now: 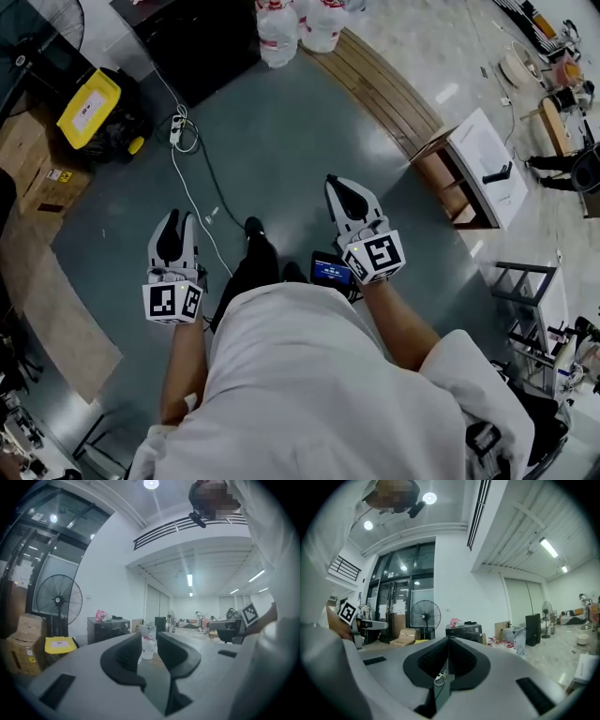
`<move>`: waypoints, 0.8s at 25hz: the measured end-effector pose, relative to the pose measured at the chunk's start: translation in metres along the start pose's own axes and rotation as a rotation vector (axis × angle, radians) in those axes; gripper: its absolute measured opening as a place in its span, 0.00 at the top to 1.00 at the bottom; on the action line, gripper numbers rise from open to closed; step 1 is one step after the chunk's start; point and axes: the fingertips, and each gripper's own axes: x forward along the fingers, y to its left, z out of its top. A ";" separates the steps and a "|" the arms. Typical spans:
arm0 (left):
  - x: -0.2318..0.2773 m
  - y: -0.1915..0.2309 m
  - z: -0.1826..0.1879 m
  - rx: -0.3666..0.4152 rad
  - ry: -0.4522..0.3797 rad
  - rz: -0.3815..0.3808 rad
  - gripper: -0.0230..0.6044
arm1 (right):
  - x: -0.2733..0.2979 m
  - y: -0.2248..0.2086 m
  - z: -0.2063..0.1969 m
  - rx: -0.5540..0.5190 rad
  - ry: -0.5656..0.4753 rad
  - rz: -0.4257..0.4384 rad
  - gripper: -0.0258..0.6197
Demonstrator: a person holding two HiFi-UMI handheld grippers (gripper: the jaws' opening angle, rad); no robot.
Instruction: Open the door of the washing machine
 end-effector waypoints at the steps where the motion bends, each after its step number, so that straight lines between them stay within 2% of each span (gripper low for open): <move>1: 0.009 0.005 0.000 -0.001 -0.001 -0.004 0.79 | 0.006 -0.004 -0.001 -0.006 0.008 -0.006 0.91; 7: 0.070 0.055 -0.006 -0.027 0.016 -0.013 0.79 | 0.071 -0.031 -0.005 -0.002 0.049 -0.034 0.91; 20: 0.186 0.181 0.009 -0.062 0.001 -0.036 0.79 | 0.247 -0.046 0.021 -0.042 0.074 -0.028 0.91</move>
